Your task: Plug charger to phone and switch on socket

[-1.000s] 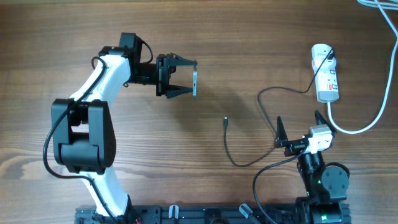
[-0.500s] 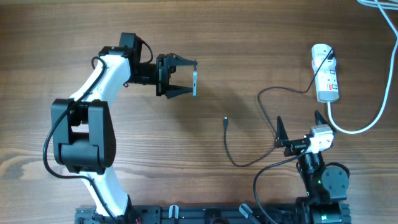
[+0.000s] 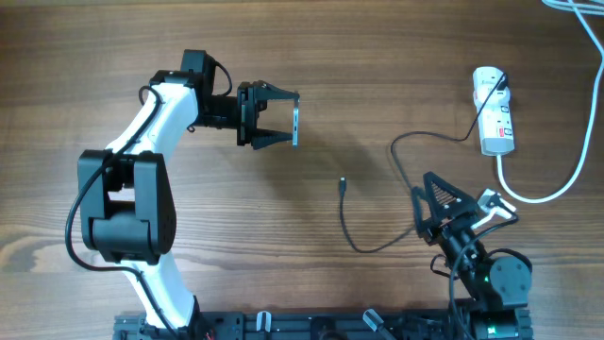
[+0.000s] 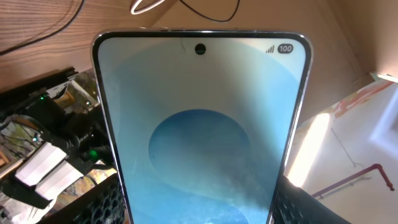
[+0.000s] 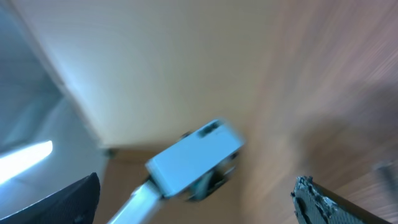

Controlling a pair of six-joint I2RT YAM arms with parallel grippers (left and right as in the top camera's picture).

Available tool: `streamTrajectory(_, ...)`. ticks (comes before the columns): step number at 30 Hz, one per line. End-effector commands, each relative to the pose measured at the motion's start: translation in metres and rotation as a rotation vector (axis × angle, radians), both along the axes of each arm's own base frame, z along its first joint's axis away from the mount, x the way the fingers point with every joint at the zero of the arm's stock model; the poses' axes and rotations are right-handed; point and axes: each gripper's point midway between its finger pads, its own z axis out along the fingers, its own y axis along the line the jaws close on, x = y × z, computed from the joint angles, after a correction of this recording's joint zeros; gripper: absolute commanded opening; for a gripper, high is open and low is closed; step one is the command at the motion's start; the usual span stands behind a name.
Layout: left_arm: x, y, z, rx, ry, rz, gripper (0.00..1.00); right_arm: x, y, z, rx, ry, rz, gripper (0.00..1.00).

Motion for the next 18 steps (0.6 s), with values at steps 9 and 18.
streamTrajectory(9,-0.003,0.001,0.02,-0.058,-0.014,-0.001,0.64,-0.044,0.014,0.142,-0.362,-0.54,0.012,1.0)
streamTrajectory(18,-0.003,0.001,0.02,-0.057,-0.014,-0.001,0.63,0.004,0.026,0.134,-0.88,-0.122,0.313,1.0)
